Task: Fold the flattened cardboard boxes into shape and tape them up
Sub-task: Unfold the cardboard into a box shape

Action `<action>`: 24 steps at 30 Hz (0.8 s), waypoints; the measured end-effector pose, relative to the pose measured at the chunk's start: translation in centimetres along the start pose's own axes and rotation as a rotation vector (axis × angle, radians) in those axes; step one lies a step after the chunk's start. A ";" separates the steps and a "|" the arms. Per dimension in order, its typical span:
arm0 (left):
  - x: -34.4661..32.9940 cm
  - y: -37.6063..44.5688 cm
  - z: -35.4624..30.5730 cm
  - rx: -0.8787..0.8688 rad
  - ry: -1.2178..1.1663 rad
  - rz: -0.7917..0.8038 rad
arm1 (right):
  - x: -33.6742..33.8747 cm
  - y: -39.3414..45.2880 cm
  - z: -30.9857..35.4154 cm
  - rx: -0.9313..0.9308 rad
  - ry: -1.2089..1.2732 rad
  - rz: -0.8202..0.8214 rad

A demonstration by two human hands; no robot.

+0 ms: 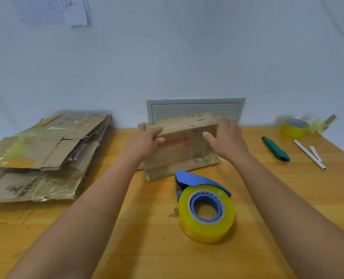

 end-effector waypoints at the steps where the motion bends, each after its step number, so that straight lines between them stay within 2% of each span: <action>1: 0.1 -0.1 0.4 0.029 -0.004 -0.018 | 0.4 -0.8 0.3 0.031 0.000 -0.010; 3: 0.3 -0.4 1.0 0.076 -0.001 -0.045 | 0.5 -2.5 0.9 0.094 -0.006 0.063; 8: 0.4 -0.9 1.2 0.126 -0.023 -0.075 | -3.0 -8.0 2.1 0.201 -0.053 0.558; 13: 0.4 -1.5 0.9 0.122 -0.009 -0.063 | -5.3 -11.5 0.7 0.150 -0.232 0.793; 16: 0.6 -1.9 0.8 0.096 -0.014 -0.042 | -5.8 -12.0 0.6 0.173 -0.251 0.784; 24: 1.2 -2.3 1.1 -0.022 0.015 0.032 | -1.3 -10.0 3.2 0.339 -0.223 0.518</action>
Point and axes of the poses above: each hand's wrist, its own y-axis towards the middle knuckle, its own x-axis out of the back of the hand, z = x × y, the point moved 9 cm from there along y, towards the middle knuckle, and after that the axes turned 6 degrees about -y, right-handed, at the moved point
